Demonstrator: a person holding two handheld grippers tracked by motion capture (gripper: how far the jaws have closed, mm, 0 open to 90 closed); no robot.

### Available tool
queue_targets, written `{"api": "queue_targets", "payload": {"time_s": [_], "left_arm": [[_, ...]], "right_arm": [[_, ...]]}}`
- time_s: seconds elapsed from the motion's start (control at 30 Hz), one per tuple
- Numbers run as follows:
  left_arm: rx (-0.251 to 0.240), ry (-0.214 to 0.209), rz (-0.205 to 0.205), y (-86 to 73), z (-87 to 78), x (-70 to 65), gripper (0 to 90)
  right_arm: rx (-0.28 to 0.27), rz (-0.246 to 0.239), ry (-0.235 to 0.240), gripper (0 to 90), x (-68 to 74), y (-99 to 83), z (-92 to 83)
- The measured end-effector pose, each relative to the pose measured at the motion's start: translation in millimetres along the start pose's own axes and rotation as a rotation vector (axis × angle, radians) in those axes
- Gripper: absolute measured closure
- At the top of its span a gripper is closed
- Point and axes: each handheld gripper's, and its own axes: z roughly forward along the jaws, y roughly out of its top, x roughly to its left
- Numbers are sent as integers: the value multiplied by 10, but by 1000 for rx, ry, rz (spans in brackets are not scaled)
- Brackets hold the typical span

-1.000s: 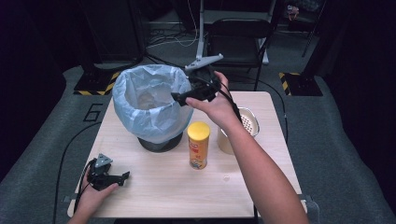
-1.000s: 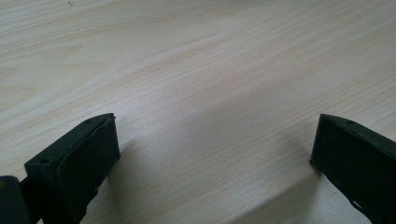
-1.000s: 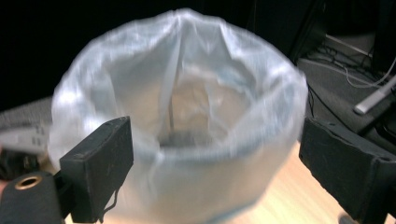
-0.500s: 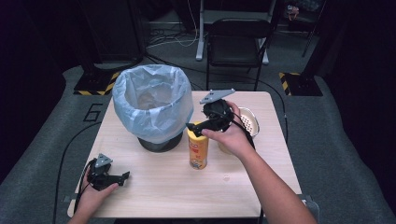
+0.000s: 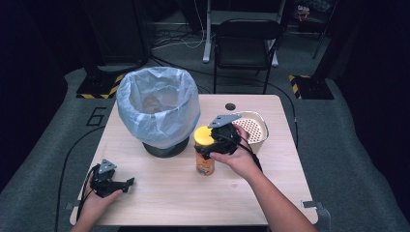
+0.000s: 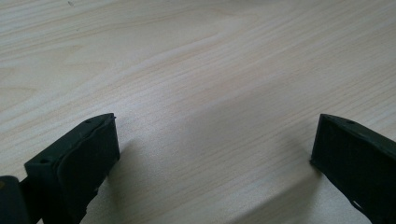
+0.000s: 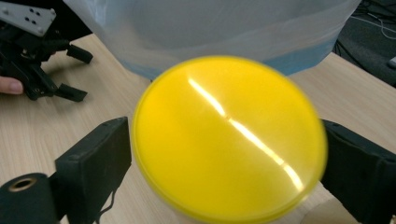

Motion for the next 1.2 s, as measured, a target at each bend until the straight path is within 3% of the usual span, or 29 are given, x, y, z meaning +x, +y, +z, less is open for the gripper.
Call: {"api": "queue_targets", "payload": {"time_s": [0.17, 0.27, 0.57, 0.8, 0.87, 1.0, 1.2], "left_arm": [[-6, 1, -7, -1, 4, -4, 8], [0, 1, 0, 0, 1, 0, 8], [1, -1, 1, 1, -1, 1, 8], [-5, 0, -6, 0, 3, -4, 8], [0, 0, 0, 0, 0, 0, 8], [1, -1, 0, 1, -1, 0, 8], [1, 0, 1, 0, -1, 0, 8]], "right_arm": [[15, 9, 12, 138, 18, -71, 123], [6, -4, -9, 236, 28, -78, 139], [12, -9, 7, 240, 13, -51, 113], [0, -17, 2, 241, -45, 211, -152], [2, -2, -5, 241, -72, 390, -345], [-11, -25, -31, 241, -114, 678, -636], [-27, -25, -54, 241, -134, 1036, -953]]}}
